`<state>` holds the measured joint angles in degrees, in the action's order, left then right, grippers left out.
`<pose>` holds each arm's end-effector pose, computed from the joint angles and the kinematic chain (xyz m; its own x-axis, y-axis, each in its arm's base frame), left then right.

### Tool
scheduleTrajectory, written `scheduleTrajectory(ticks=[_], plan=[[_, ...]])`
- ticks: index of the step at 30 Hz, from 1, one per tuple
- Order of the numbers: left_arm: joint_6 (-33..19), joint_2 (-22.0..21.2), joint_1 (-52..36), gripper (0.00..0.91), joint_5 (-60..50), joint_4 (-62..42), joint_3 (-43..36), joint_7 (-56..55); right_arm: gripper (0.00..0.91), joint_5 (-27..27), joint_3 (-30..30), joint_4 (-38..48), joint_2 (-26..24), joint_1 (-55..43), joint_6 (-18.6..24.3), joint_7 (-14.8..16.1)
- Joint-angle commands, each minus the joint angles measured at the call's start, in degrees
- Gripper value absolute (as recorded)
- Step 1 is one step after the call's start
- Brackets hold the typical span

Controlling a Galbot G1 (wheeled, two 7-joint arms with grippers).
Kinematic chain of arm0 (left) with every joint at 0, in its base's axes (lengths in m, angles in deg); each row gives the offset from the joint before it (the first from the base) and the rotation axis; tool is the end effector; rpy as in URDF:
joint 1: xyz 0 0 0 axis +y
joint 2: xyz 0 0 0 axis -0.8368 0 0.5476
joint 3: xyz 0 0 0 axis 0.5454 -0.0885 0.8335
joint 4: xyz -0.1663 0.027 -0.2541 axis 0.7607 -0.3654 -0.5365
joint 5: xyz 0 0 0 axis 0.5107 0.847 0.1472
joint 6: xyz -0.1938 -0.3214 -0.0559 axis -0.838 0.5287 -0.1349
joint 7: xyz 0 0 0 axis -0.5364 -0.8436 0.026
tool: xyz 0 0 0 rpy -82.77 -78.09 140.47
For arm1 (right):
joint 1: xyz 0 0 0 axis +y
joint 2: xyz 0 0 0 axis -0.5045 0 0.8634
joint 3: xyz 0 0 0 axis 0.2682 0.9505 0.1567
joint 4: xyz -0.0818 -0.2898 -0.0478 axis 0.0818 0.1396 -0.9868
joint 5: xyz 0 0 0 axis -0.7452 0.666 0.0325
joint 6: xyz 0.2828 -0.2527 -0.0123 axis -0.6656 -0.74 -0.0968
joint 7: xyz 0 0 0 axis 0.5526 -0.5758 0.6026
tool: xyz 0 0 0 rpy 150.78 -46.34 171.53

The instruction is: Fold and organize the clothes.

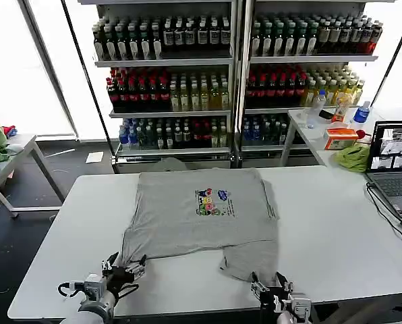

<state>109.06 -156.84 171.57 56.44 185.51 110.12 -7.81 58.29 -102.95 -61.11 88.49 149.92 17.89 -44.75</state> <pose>0.2536 0.0377 -0.2740 -0.8577 0.0641 0.5101 0.0943 0.9950 0.0335 0.2095 0.0405 -0.2414 -0.8081 -0.0354 0.5879 0.0005 0.9981 0.0608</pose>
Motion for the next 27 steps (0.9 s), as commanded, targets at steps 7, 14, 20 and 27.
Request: scheduleTrajectory(ticks=[7, 14, 20, 27], plan=[[0.2, -0.4, 0.2, 0.01, 0.3, -0.8, -0.4, 0.1, 0.0, -0.2, 0.3, 0.6, 0.1, -0.1, -0.1, 0.1], [0.2, -0.7, 0.3, 0.01, 0.0, -0.9, -0.7, 0.1, 0.0, -0.8, 0.0, 1.3, 0.2, -0.6, -0.1, -0.2], [0.3, -0.8, 0.1, 0.01, 0.2, 0.1, -0.5, 0.2, 0.0, -1.4, -0.4, 1.4, 0.3, -0.9, 0.0, -0.2], [-1.8, -1.8, 0.0, 0.01, -0.2, 0.9, -0.4, 0.2, 0.0, -0.8, -1.1, -2.1, 0.5, -1.3, 0.0, 0.4]])
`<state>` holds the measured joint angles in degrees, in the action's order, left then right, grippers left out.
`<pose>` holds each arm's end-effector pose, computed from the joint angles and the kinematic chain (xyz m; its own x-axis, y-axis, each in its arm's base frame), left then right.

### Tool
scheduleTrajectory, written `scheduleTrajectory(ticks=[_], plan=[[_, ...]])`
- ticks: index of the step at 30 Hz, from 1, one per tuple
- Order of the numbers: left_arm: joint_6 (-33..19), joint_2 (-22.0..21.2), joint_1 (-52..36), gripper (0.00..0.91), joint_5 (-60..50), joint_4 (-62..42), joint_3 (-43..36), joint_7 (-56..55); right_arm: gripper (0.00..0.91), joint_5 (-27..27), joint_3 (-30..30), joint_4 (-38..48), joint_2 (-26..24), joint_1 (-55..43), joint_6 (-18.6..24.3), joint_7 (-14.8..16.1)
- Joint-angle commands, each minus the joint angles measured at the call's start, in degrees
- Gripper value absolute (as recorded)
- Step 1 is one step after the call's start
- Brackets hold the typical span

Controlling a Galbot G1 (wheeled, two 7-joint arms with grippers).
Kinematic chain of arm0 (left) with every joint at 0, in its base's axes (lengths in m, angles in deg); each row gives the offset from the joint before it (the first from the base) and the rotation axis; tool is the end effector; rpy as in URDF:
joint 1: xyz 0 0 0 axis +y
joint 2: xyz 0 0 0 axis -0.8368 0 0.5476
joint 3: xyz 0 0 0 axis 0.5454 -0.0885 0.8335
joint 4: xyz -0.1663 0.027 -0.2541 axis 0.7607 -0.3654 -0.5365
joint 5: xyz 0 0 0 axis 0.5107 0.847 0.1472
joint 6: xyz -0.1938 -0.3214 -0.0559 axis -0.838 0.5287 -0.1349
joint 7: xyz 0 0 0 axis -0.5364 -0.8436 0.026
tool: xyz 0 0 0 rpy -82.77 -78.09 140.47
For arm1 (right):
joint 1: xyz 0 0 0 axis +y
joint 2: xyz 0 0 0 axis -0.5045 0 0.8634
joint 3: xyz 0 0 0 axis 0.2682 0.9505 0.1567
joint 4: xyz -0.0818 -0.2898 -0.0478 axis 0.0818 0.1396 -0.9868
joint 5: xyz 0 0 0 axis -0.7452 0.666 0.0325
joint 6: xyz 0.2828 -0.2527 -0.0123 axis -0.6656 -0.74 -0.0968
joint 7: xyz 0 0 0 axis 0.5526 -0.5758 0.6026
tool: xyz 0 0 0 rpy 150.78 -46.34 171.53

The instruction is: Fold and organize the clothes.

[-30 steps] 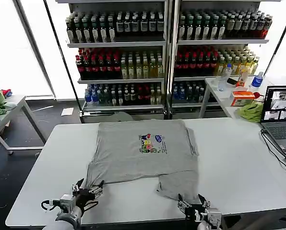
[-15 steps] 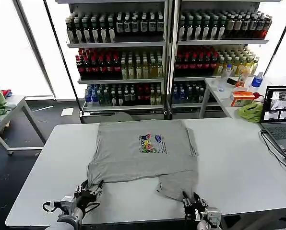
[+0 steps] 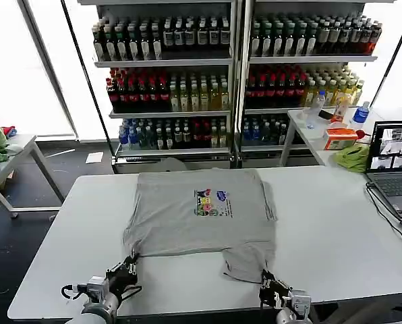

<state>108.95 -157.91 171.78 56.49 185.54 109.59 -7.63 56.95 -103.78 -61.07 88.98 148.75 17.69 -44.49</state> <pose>0.2518 0.0320 -0.2761 -0.8552 0.0786 0.5122 0.0973 0.9952 0.0098 0.2161 0.0373 -0.2363 -0.8162 -0.0406 0.5763 0.0101 0.9964 0.0846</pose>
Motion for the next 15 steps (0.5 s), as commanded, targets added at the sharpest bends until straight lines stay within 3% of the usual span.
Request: scheduleTrajectory(ticks=[1, 5, 9, 15], plan=[[-1.8, -1.0, -0.4, 0.01, -0.2, 1.2, 0.2, 0.0, 0.0, 0.5, -0.7, -3.0, 0.0, -0.4, 0.1, 0.5], [-2.8, -1.7, -1.2, 0.01, -0.1, 2.7, 0.4, -0.1, 0.0, 1.7, -2.0, -4.7, 0.2, -1.5, 0.2, 1.4], [-4.1, -2.1, -3.0, 0.0, -0.1, 3.7, 0.4, -0.4, 0.0, 8.4, -3.1, -4.2, 1.2, -3.3, 4.0, 3.5], [-6.4, -2.3, -5.8, 0.0, 0.8, 3.1, 0.2, -0.3, 0.0, 9.0, -4.4, -3.2, 2.0, -7.0, 4.8, 4.5]])
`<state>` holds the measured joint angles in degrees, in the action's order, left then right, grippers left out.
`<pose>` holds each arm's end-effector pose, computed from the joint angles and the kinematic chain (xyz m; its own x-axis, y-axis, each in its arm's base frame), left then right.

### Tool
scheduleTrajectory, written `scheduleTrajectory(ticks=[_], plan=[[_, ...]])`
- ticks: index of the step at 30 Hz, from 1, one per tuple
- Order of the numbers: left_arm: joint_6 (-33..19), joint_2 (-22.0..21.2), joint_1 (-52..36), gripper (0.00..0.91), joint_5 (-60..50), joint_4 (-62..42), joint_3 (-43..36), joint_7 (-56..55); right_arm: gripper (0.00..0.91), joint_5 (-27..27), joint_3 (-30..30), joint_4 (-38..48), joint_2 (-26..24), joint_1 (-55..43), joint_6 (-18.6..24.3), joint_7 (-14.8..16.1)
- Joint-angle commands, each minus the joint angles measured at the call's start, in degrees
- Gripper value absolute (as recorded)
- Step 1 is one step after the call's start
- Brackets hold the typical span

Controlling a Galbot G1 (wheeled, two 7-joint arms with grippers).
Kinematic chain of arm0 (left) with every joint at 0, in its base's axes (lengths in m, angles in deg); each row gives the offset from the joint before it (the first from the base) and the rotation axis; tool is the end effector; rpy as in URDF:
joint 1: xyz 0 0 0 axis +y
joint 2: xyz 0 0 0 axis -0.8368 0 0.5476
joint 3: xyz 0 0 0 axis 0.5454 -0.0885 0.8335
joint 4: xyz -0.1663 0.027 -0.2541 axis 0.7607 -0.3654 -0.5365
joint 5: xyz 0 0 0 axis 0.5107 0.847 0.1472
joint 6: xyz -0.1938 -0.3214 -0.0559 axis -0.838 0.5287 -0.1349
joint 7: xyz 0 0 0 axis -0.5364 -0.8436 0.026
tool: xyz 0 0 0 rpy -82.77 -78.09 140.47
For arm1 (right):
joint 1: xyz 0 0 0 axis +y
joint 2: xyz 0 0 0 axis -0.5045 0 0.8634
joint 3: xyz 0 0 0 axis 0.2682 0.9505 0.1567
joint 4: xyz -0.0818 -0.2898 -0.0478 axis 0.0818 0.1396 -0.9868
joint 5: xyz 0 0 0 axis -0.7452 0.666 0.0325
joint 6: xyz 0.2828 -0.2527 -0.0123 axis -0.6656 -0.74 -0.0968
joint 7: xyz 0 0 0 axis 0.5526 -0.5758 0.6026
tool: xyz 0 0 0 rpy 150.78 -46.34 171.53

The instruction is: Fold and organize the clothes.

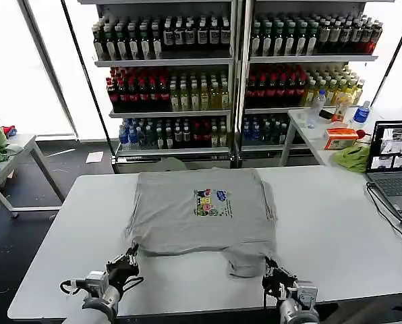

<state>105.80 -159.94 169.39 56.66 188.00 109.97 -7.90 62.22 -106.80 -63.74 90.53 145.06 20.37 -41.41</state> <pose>0.2619 0.0255 -0.2500 -0.9190 0.0845 0.3851 0.0823 0.9964 -0.0223 0.2328 0.0274 -0.2008 -0.9155 -0.0068 0.4023 0.0194 0.9980 0.0609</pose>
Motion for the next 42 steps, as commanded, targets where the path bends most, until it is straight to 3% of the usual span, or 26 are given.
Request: scheduleTrajectory(ticks=[1, 5, 18, 29, 42], plan=[[-3.5, -0.2, -3.7, 0.0, 0.8, 0.4, -0.2, 0.0, 0.0, 3.7, -1.4, -0.3, 0.6, -3.8, 2.1, 1.8], [-4.2, -0.2, -6.6, 0.0, 3.9, -0.8, 0.2, -0.7, 0.0, 5.4, -2.2, 2.5, 1.0, -9.1, 3.7, 3.2], [-4.9, 0.7, -13.4, 0.0, 5.0, -4.0, -0.6, -0.1, 0.0, 5.2, -0.1, 8.7, 1.7, -21.3, 2.6, 4.5], [-4.8, 1.3, -18.9, 0.0, 7.7, -10.7, -1.8, 0.1, 0.0, 2.5, 3.1, 20.5, 1.5, -34.8, 2.3, 6.1], [-4.9, 1.4, -26.0, 0.0, 7.9, -19.7, -4.5, 1.1, 0.0, 2.3, 5.0, 31.1, 3.9, -40.6, 2.5, 7.3]])
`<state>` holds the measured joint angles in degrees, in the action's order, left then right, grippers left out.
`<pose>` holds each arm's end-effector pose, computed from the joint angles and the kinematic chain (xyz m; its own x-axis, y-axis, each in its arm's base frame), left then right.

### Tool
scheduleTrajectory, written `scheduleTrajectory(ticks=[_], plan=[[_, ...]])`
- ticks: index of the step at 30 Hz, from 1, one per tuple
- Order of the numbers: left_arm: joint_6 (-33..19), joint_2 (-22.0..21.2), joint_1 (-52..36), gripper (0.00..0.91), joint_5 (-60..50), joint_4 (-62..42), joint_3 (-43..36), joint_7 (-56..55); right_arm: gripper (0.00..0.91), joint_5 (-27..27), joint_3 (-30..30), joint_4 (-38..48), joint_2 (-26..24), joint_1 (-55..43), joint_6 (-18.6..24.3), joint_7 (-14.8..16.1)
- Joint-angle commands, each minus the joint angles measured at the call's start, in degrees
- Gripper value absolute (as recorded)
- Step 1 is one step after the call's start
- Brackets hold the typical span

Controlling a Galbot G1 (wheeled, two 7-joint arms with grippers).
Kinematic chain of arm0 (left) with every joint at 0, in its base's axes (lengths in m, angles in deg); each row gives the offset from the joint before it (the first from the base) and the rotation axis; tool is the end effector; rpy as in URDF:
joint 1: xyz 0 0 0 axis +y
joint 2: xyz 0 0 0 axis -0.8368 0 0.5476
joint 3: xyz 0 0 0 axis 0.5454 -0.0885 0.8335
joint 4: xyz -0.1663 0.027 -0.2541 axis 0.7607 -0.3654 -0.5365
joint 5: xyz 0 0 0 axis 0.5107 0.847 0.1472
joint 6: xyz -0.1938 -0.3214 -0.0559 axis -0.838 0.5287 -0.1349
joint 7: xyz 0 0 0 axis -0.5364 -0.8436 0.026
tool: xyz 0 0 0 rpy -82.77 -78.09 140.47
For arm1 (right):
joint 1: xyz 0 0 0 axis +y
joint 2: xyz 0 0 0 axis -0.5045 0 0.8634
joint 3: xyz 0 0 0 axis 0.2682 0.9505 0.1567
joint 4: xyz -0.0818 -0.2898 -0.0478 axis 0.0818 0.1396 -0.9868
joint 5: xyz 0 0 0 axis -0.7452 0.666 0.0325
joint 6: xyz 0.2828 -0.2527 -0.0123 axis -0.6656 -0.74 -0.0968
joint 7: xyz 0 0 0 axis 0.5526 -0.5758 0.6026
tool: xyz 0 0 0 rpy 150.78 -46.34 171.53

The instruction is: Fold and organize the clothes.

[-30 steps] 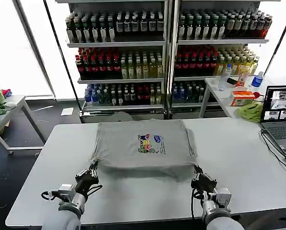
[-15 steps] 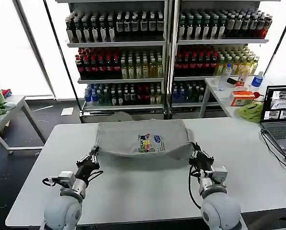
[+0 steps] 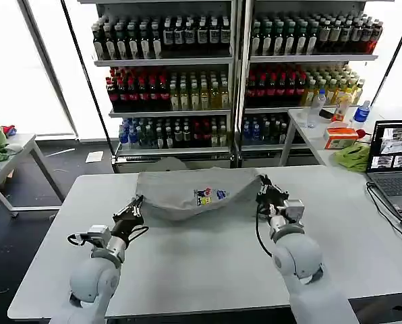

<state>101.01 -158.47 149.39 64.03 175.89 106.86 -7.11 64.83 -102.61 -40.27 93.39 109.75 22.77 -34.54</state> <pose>0.3557 0.0302 -0.2233 -0.9724 0.1385 0.1878 0.1197 0.9869 -0.1084 0.3922 0.0331 -0.1580 -0.9877 -0.0553 0.1462 -0.0527 0.9984 0.0214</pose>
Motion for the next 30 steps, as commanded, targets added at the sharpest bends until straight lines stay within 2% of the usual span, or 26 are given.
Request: scheduleTrajectory(ticks=[1, 15, 21, 30], plan=[[-0.1, -0.2, -6.4, 0.0, 0.5, -8.4, -1.5, 0.3, 0.0, -0.2, 0.8, 8.4, 1.3, -5.5, 0.2, 0.4], [1.7, 0.1, -8.6, 0.0, 0.0, -12.9, -2.8, -0.2, 0.0, -0.2, 0.3, 14.5, 2.6, -5.8, -0.2, 0.9], [2.3, 0.4, -8.7, 0.0, -0.2, -13.7, -2.9, -0.3, 0.0, 0.0, 0.4, 17.7, 4.4, -5.6, 0.5, -0.7], [2.4, 0.6, -9.9, 0.0, -0.8, -14.9, -3.6, -0.4, 0.0, -0.1, 0.6, 20.1, 5.8, -7.5, 0.9, -1.4]])
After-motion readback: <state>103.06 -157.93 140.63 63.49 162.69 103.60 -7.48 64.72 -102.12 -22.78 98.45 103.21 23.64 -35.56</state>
